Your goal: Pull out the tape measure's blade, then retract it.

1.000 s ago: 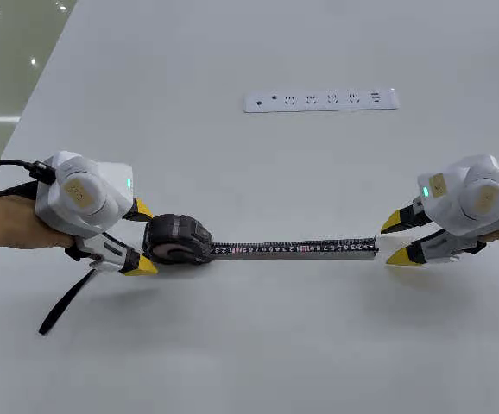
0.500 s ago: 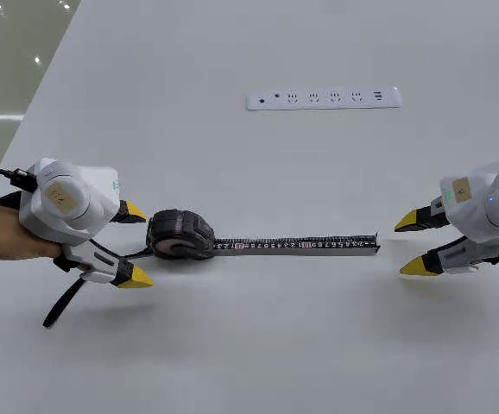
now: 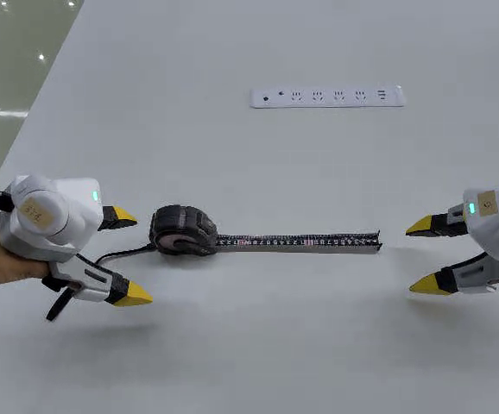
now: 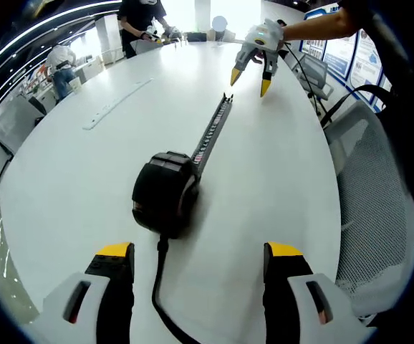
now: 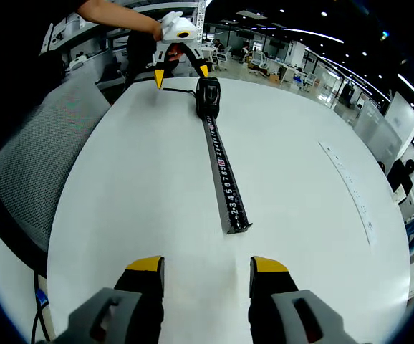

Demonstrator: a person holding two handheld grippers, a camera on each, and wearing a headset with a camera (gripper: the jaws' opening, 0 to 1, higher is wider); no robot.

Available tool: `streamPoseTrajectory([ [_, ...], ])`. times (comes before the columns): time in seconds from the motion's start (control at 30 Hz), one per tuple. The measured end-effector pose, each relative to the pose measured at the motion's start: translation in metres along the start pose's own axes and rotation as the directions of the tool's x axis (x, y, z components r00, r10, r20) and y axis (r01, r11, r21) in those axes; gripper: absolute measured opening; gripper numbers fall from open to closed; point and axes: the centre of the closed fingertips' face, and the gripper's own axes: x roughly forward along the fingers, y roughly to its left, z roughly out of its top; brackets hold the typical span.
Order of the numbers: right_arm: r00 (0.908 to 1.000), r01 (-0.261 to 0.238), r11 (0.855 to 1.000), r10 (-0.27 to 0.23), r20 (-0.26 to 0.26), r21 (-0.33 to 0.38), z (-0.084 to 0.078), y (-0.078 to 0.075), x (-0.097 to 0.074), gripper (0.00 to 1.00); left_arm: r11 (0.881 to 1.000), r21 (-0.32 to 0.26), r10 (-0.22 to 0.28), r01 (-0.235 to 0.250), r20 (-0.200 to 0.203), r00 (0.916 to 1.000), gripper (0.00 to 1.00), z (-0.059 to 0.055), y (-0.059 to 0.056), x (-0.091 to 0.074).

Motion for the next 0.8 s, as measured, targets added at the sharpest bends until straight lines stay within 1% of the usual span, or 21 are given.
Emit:
streamPoseTrajectory([
  [0.23,0.9989,0.034,0.998,-0.035,0.031,0.05,0.0,0.009,-0.003,0.5,0.999,-0.047,0.02,-0.018,0.049,0.9986,0.75,0.0,-0.011,-0.005],
  [0.37,0.9978,0.047,0.996,-0.05,0.044,0.07,0.001,0.014,-0.004,0.53,0.997,-0.072,0.03,-0.025,0.07,0.9971,0.77,0.0,-0.018,-0.006],
  [0.43,0.9968,0.054,0.994,-0.059,0.055,0.091,0.003,0.017,-0.004,0.54,0.996,-0.086,0.038,-0.03,0.09,0.9952,0.78,0.001,-0.021,-0.006],
  [0.6,0.9933,0.072,0.989,-0.083,0.08,0.132,0.009,0.025,-0.004,0.57,0.992,-0.12,0.054,-0.039,0.121,0.9912,0.81,0.003,-0.029,-0.005],
  [0.7,0.9908,0.085,0.985,-0.099,0.092,0.153,0.011,0.028,-0.004,0.59,0.988,-0.143,0.072,-0.051,0.149,0.9862,0.82,0.006,-0.032,-0.006],
  [0.8,0.9855,0.101,0.977,-0.124,0.115,0.189,0.012,0.029,-0.003,0.61,0.985,-0.153,0.099,-0.074,0.166,0.9811,0.83,0.009,-0.033,-0.008],
])
